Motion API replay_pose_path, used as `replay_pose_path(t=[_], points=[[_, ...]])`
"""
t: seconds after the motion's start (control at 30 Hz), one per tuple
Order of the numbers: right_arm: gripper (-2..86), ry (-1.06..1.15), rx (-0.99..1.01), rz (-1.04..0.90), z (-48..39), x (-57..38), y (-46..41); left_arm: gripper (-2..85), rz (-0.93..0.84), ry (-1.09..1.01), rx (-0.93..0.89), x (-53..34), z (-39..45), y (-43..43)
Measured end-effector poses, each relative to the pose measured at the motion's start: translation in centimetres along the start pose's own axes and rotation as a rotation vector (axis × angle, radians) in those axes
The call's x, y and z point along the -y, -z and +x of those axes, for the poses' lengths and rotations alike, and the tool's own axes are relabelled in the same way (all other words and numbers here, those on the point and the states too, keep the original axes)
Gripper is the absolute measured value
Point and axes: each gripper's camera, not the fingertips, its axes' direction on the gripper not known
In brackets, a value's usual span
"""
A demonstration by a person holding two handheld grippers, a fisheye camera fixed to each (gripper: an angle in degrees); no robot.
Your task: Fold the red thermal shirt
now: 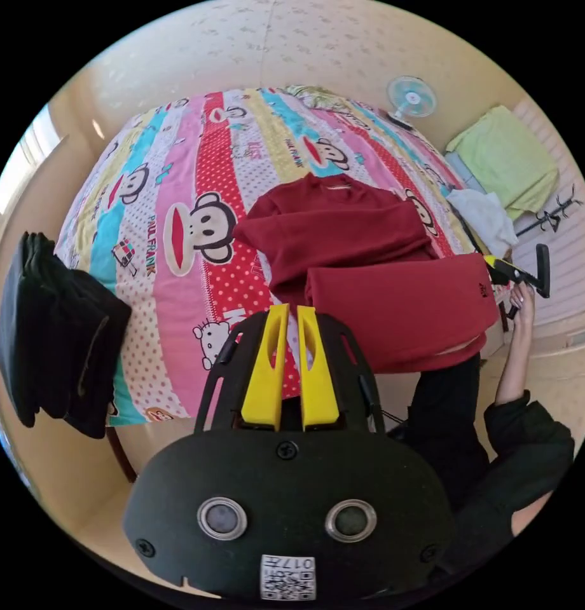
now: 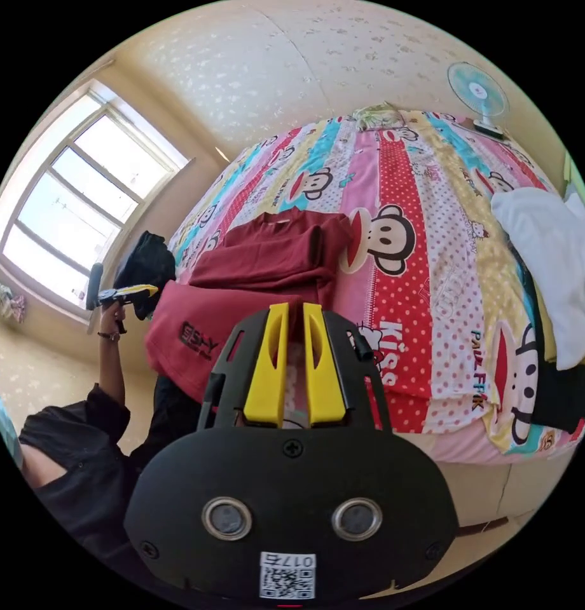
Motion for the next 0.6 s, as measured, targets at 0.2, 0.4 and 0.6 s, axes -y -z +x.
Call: replay_pose_path(t=[0.2,0.4,0.6], points=[[13.2,-0.136,0.089,0.001,3.9,-4.4,-1.8,8.4,0.064,0.059,-0.281,-6.3,-3.6,-7.2],[14.3,-0.284,0.260,0.037,8.1,-8.1,-4.0,11.6,0.147,0.191,-0.346,-8.6,-7.6,-10.6],[16.3,-0.342,0.135,0.066,7.5,-9.0,-3.9,13.5,0.234,0.255,-0.386,-6.9,-10.5,-11.5]])
